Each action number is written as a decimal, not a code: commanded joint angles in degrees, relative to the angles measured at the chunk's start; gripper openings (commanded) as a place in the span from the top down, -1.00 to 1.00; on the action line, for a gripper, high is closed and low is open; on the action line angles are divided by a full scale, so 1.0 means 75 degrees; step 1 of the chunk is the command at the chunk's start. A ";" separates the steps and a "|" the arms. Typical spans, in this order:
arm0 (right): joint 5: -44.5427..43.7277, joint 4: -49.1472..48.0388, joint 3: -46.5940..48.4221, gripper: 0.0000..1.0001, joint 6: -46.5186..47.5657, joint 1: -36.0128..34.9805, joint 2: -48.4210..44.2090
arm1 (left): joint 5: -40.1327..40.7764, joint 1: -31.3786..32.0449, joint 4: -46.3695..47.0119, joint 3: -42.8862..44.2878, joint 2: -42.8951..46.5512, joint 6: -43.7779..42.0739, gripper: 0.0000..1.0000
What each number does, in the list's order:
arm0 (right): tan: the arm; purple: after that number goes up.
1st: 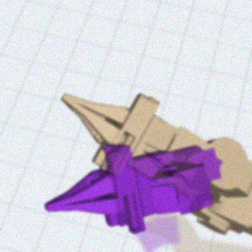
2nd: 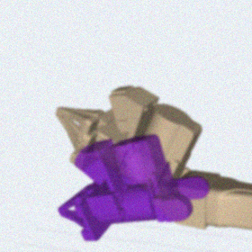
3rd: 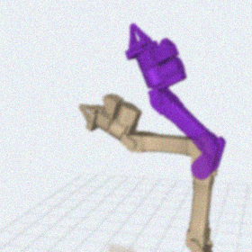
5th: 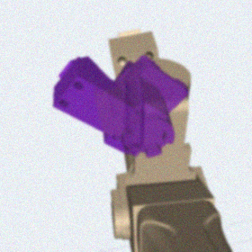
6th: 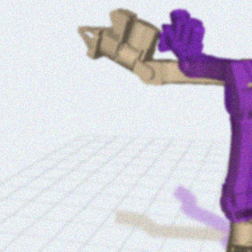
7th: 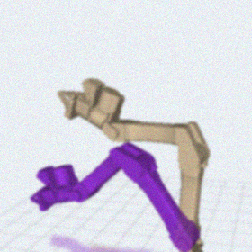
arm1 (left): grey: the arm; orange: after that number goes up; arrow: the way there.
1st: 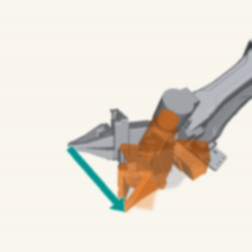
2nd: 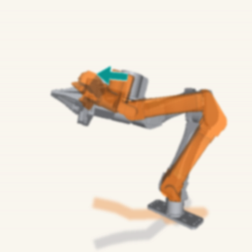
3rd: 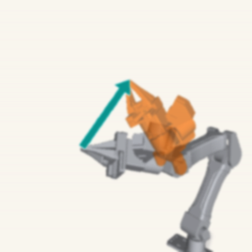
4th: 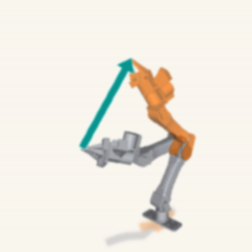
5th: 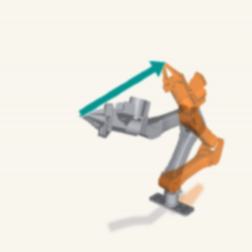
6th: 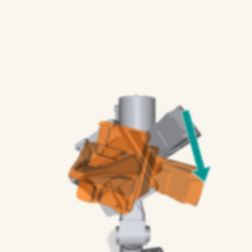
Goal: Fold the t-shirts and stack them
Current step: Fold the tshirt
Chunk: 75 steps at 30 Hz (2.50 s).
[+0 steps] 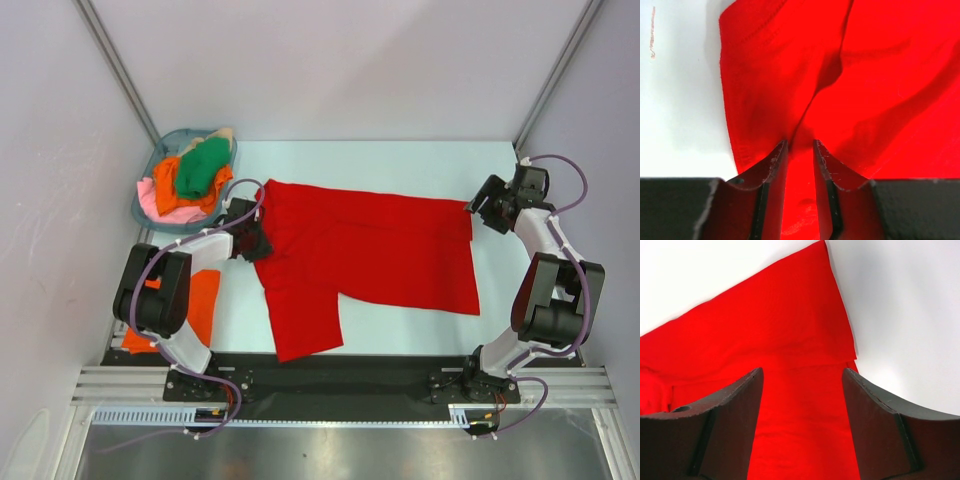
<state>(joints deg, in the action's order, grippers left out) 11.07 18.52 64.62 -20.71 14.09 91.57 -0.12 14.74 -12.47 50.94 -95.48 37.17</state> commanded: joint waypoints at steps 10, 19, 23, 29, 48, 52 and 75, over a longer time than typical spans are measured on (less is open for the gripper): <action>0.0071 -0.0196 0.0021 -0.38 0.0101 0.0008 -0.0080 | -0.0265 0.0097 0.0350 -0.0077 0.0109 0.0201 0.63; -0.0282 -0.0511 -0.0330 -0.26 -0.0425 0.0113 0.0352 | -0.0019 0.0109 0.0280 -0.0019 0.0847 0.0247 0.99; -0.0035 -0.1051 -0.0717 -0.12 -0.0730 0.0324 0.0645 | -0.0008 0.0144 0.0210 0.0215 0.1175 0.0201 0.99; 0.0551 -0.1556 -0.1010 -0.06 -0.1059 0.0840 0.1172 | -0.0031 0.0179 0.0010 0.0614 0.1399 0.0084 0.99; 0.0914 -0.2247 -0.1409 0.29 -0.1446 0.0841 0.1642 | -0.0148 0.0179 -0.0072 0.1060 0.1727 0.0107 0.99; 0.0996 -0.2236 -0.1421 0.35 -0.1528 0.0829 0.1689 | -0.0148 0.0179 -0.0072 0.1142 0.1715 0.0119 0.99; 0.1219 -0.2177 0.0616 1.00 -0.1938 0.0630 0.2028 | 0.0169 0.0085 0.1004 0.3308 0.0616 -0.0713 0.99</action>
<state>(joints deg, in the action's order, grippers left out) 19.14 3.18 62.26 -34.11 19.73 105.27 0.51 15.62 -11.07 70.83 -87.92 35.09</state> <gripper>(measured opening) 0.010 0.009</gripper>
